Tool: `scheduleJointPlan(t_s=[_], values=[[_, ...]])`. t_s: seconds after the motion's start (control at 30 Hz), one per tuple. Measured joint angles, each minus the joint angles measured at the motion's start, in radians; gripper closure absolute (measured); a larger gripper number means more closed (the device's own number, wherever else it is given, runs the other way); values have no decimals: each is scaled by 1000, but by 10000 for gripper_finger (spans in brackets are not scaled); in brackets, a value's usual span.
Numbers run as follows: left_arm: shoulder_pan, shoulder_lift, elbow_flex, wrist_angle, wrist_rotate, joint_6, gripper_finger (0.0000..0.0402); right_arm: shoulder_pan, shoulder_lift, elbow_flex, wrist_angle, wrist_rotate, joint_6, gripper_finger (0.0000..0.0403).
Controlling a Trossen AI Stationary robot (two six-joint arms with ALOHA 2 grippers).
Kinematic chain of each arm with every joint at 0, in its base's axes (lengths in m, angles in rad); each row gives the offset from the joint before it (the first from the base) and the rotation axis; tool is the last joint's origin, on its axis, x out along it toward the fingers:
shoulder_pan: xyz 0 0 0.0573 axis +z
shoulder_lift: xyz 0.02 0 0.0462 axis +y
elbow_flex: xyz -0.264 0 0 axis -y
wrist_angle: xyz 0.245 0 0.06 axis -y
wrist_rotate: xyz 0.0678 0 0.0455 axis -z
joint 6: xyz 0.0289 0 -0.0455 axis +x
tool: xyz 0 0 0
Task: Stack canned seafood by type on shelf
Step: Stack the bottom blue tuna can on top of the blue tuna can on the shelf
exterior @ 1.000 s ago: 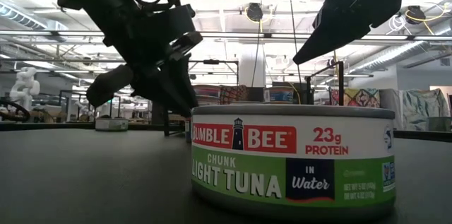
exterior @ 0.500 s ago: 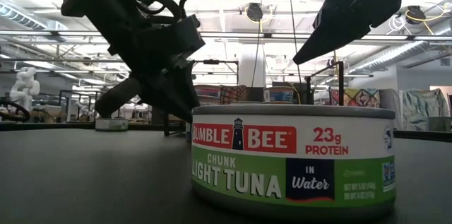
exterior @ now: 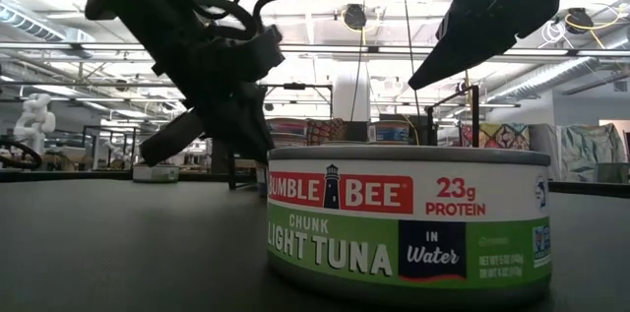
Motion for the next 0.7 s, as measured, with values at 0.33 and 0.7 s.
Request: scheduleJointPlan(t_s=[0.33, 0.7], values=[[-15, -28, 148, -119, -26, 2, 401, 0, 0, 0, -4, 0, -1, 403], [114, -49, 264, -334, -54, -4, 401, 0, 0, 0, -10, 0, -1, 403]])
